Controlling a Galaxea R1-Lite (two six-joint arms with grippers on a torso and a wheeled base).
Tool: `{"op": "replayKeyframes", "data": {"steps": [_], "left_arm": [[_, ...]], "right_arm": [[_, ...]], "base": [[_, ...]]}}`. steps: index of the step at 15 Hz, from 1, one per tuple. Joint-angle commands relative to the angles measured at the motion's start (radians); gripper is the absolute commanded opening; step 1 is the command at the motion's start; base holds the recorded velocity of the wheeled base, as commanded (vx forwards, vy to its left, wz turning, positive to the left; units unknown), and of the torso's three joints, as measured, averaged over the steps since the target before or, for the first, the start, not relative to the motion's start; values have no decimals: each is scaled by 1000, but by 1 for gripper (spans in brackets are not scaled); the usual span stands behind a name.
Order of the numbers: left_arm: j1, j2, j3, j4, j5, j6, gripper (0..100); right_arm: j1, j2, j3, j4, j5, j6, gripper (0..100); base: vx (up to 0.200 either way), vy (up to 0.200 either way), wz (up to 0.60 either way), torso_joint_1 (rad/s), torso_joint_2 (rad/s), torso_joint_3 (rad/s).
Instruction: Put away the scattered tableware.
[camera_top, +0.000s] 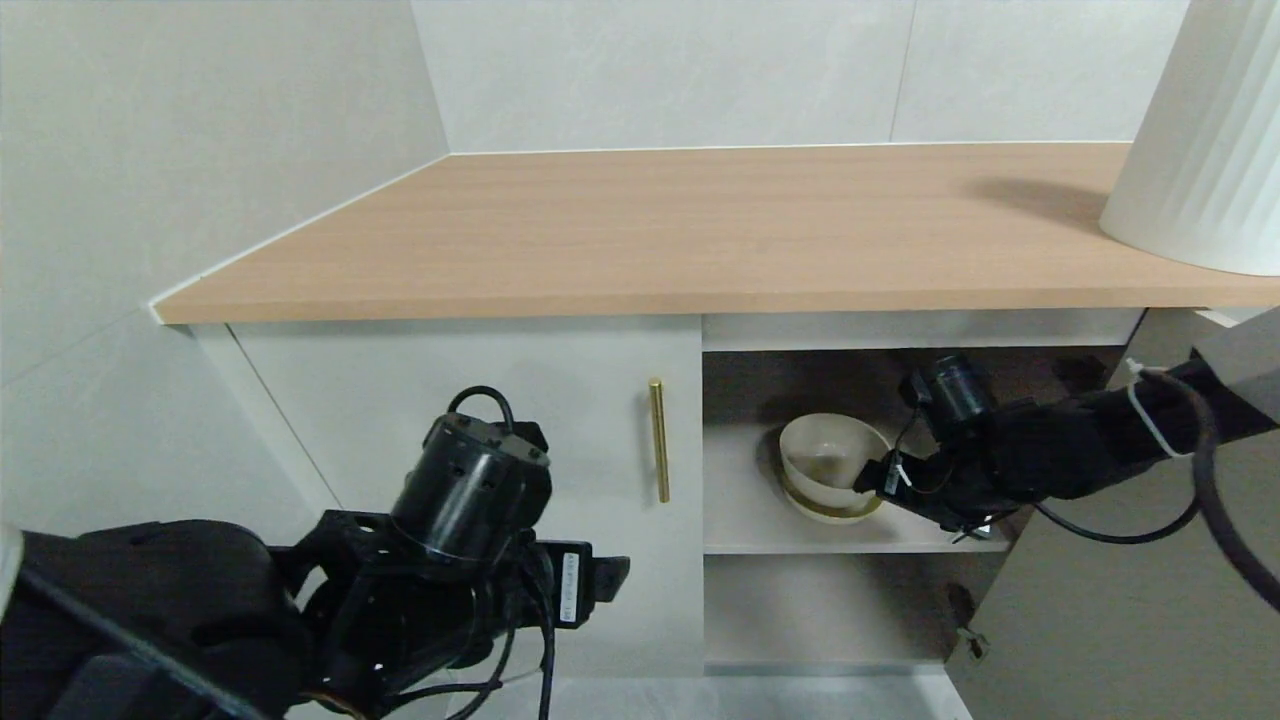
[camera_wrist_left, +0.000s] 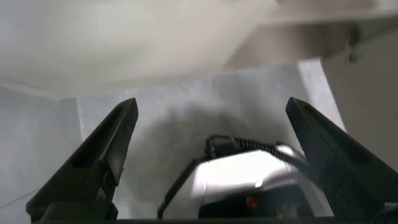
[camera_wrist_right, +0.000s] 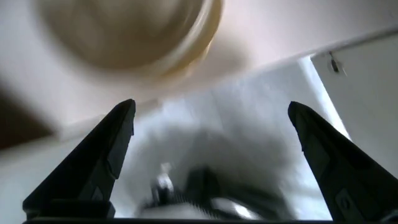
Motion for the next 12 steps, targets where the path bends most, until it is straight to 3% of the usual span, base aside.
{"op": "replayKeyframes", "data": {"steps": [1,3,5,11,12], "left_arm": [[36,-147,44,4,-22,1,100],[42,-238,74,16,-46,1,100],[108,-285,86,75,-54,1,100],[107,-279,91,90,-56,33,100],[102,-270,87,88,-56,38,100]], "right_arm": [[56,-240,104,57,30,-75,100],[93,-389,176,67,33,-131,100],[119,-511,214,120,50,-152,100],[228,-646,337,170,13,-151,100],[230,-660,337,170,10,-152,100]], "base": [[0,0,0,0,0,0],[0,0,0,0,0,0],[0,0,0,0,0,0],[0,0,0,0,0,0],[-200,0,0,2,-2,7]]}}
